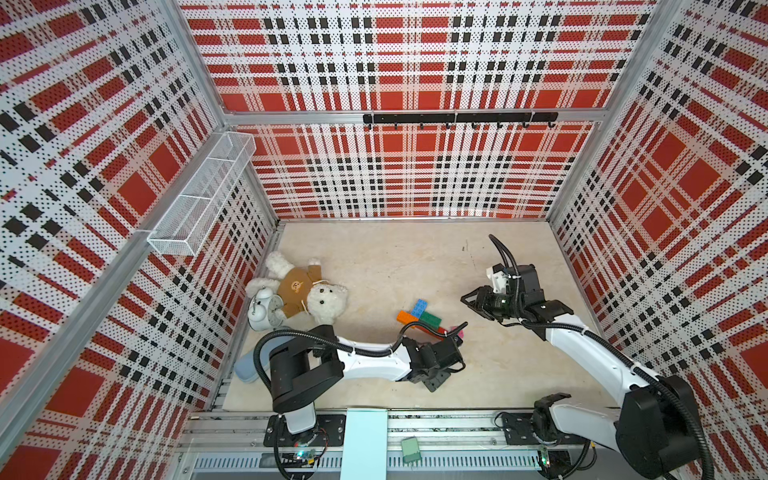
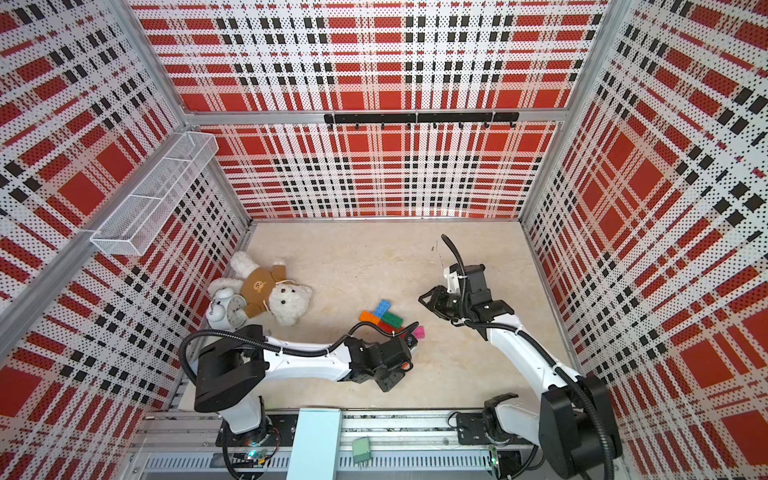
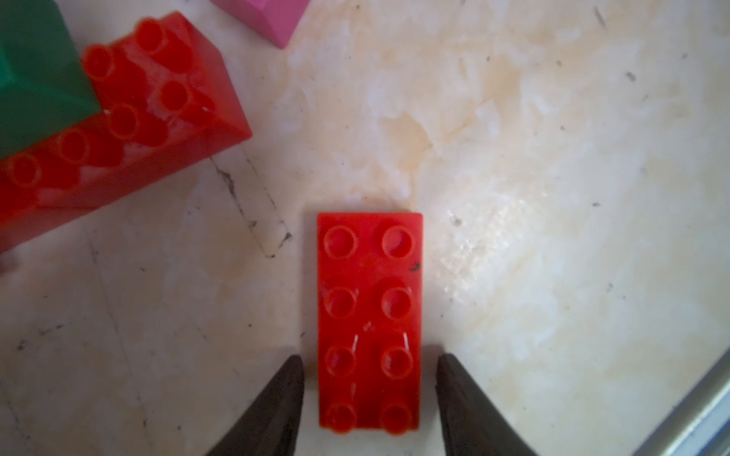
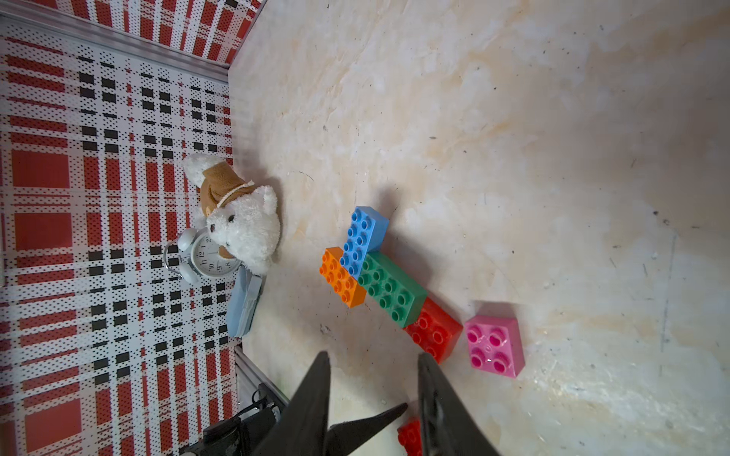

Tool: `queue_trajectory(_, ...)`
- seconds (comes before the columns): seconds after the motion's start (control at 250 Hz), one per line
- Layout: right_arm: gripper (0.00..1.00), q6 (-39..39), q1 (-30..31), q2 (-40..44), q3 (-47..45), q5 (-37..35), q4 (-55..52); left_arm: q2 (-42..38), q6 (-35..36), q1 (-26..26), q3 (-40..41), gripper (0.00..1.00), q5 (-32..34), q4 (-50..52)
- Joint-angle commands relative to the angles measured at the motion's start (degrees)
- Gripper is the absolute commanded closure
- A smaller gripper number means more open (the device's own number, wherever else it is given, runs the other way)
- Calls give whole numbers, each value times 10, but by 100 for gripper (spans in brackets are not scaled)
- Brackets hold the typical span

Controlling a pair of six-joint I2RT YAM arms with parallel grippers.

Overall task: Assemble a small pinwheel with lego
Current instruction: Adjust the lego brick at the center of the board, then assemble the lego brick with the lego brick.

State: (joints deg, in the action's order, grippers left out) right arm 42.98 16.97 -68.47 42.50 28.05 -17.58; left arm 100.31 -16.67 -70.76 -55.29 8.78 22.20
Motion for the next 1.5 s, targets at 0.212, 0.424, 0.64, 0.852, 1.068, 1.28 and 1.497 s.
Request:
queue_trajectory(0.212, 59, -1, 0, 4, -9, 1, 12, -15, -12, -3, 11, 62, 8, -12)
queue_trajectory(0.424, 59, -18, 0, 3, 10, -5, 0, -6, -17, -2, -16, 75, 14, 5)
queue_trajectory(0.64, 60, -17, 4, -12, 27, -4, 14, -75, -63, 0, 13, 83, 45, -10)
queue_trajectory(0.852, 63, -26, 44, -31, 53, -28, 19, -155, -105, 48, 77, 84, 45, -6)
queue_trajectory(1.068, 71, -11, 72, -67, 35, -24, 77, -172, -100, 76, 83, 84, 47, 20)
queue_trajectory(1.28, 81, 1, 89, -104, 31, -10, 114, -141, -86, 115, 55, 84, 41, 35)
queue_trajectory(1.497, 85, 7, 98, -125, 28, 3, 140, -99, -62, 146, 15, 85, 27, 48)
